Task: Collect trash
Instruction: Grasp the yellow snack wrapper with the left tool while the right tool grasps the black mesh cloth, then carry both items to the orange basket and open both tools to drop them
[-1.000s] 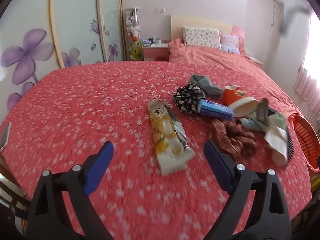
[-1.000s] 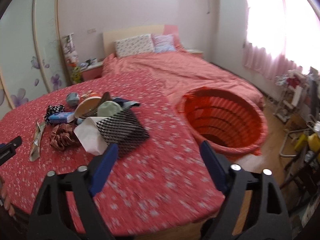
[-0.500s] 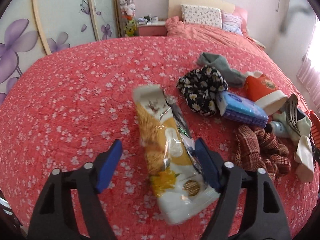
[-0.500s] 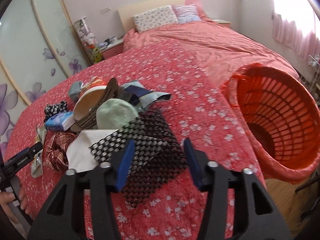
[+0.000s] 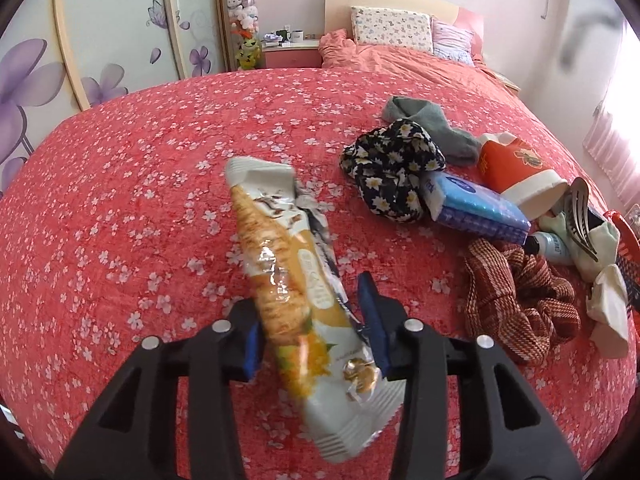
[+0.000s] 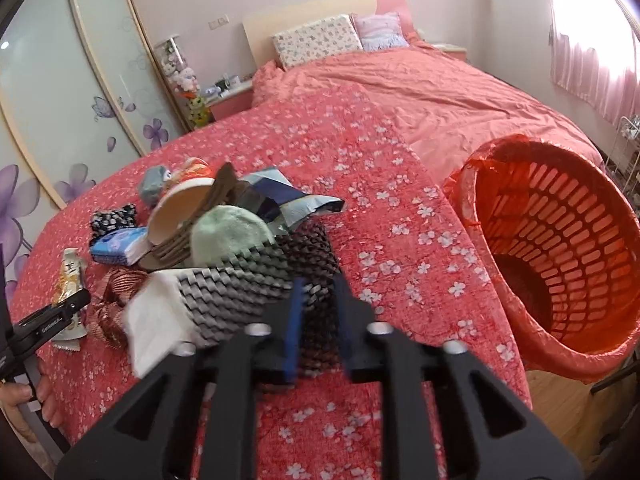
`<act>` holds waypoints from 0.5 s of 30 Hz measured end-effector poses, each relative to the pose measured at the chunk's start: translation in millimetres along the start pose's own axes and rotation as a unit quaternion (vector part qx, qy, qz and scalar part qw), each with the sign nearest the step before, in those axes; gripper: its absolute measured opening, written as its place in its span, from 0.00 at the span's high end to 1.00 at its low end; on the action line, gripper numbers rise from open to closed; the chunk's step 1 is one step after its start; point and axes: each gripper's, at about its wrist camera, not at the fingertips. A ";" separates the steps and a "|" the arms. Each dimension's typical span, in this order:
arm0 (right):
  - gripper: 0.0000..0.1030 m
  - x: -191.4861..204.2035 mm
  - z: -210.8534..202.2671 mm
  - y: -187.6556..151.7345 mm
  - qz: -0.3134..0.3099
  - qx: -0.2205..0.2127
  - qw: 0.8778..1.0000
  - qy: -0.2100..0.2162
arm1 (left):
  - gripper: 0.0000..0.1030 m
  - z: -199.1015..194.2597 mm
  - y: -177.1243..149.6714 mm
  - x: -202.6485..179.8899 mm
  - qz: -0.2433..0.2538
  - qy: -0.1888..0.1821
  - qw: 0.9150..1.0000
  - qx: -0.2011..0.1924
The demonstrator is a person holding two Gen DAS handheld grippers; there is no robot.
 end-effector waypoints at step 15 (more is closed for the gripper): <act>0.94 -1.1 -42.6 14.6 -0.006 -0.063 0.997 0.032 | 0.90 -31.7 2.3 -2.7 0.019 -0.050 0.998 -0.020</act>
Point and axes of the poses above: each gripper's, at about its wrist camera, not at the fingertips, and z roughly the way its jaws point, x to its left, y to its top, and after that the axes turned 14 degrees about -z, right-handed
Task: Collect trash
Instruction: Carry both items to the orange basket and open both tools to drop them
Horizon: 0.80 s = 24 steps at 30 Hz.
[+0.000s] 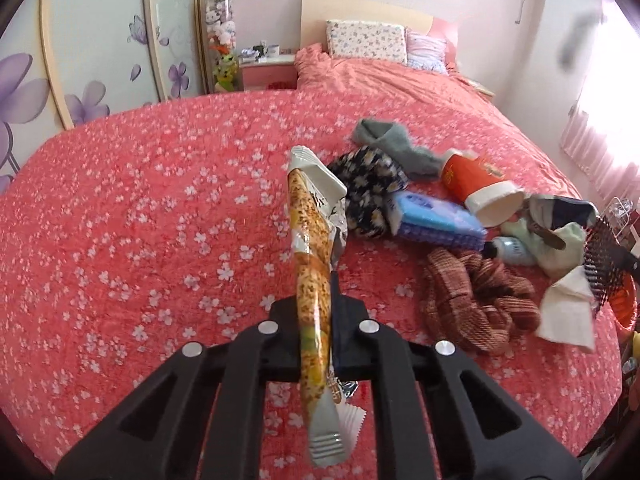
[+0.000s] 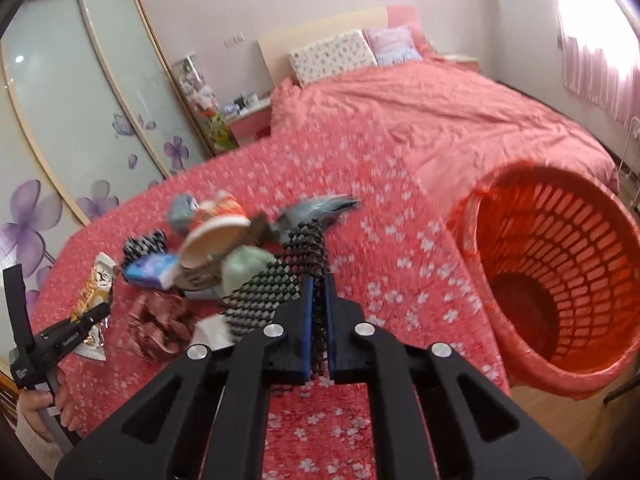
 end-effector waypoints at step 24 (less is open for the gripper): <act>0.95 -20.9 -79.4 19.4 -0.005 -0.104 0.993 -0.052 | 0.90 -91.7 12.3 -98.4 0.041 -0.124 0.990 -0.050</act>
Point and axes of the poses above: each gripper's, at about its wrist camera, not at the fingertips, and z roughly the way its jaws point, x to its left, y to its top, and after that the axes turned 14 degrees about -z, right-handed
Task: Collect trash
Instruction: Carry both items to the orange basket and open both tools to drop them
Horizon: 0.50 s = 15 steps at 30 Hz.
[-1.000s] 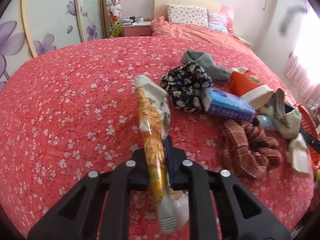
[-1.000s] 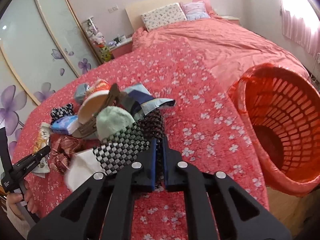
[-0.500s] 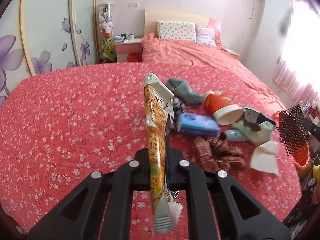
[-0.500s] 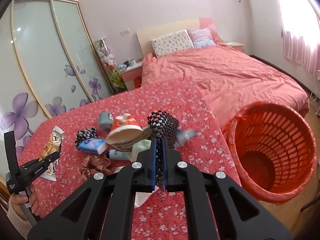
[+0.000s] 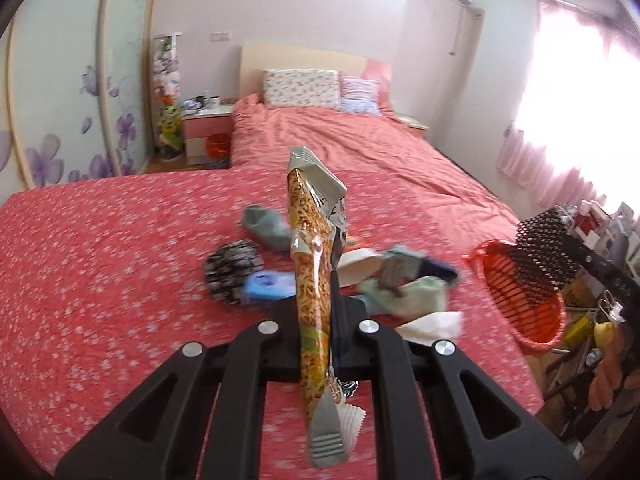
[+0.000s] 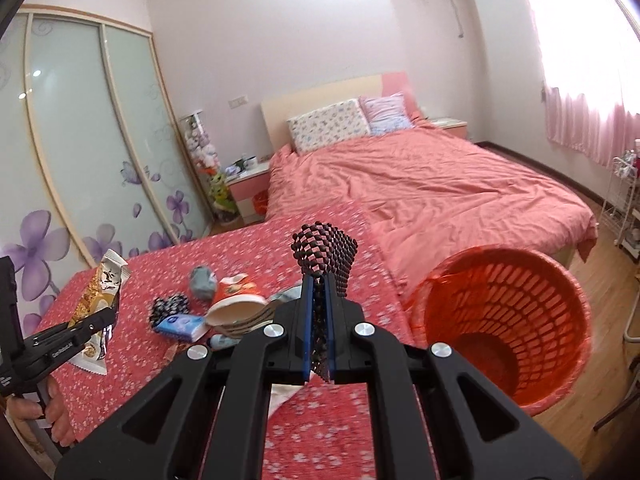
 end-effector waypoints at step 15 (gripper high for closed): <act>0.95 -103.3 -0.6 -22.5 0.059 -0.004 0.994 -0.093 | 0.90 66.5 -36.7 -167.7 0.070 -0.131 0.986 0.078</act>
Point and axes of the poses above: each gripper's, at about its wrist camera, not at the fingertips, and z roughly the way its jaws point, x to its left, y to its top, and after that the axes turned 14 degrees about -z, right-handed
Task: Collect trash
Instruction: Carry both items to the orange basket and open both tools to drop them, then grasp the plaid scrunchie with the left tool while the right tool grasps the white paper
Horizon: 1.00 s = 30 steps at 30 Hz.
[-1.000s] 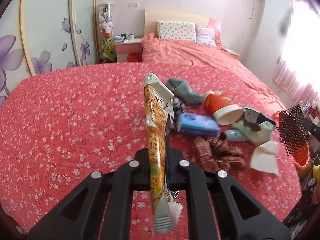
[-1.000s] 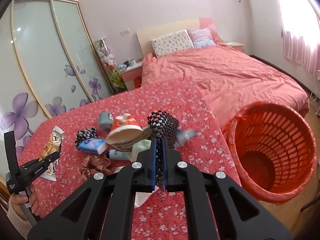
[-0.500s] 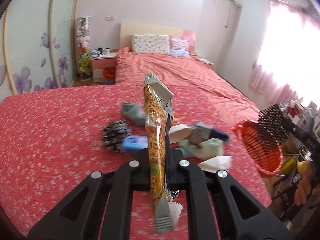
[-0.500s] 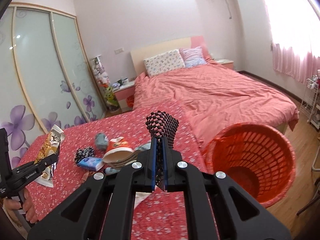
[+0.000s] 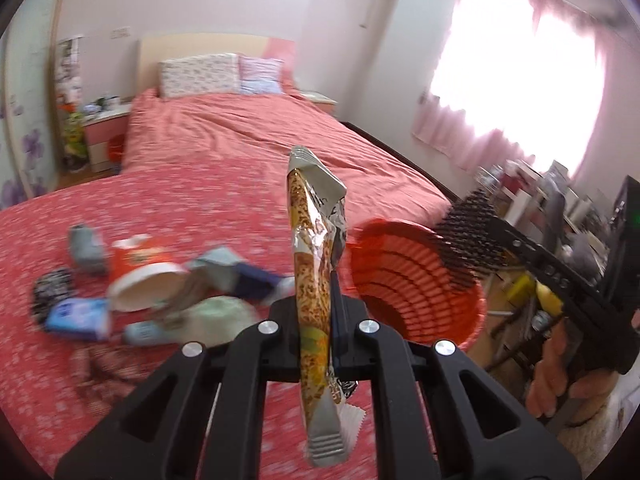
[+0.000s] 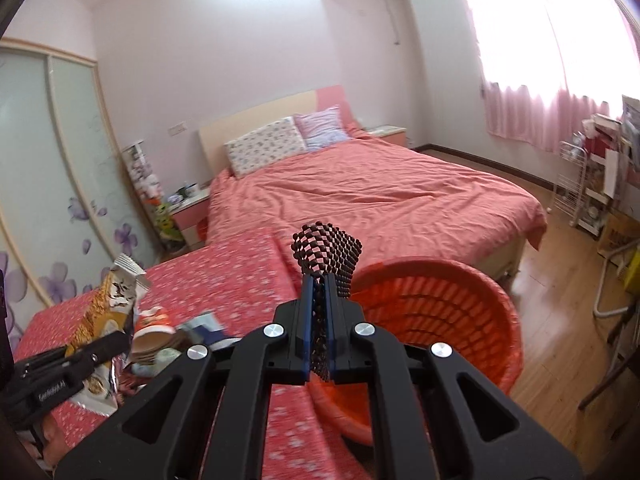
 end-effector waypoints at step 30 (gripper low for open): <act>0.41 -43.8 23.4 -23.3 0.033 0.039 0.998 -0.032 | 0.44 104.0 -16.2 -50.7 0.044 0.040 0.997 0.050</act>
Point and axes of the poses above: each gripper's, at about its wrist camera, not at the fingertips, and z roughly the way its jaws point, x to its left, y to its top, and after that the axes turned 14 degrees about -z, right-handed
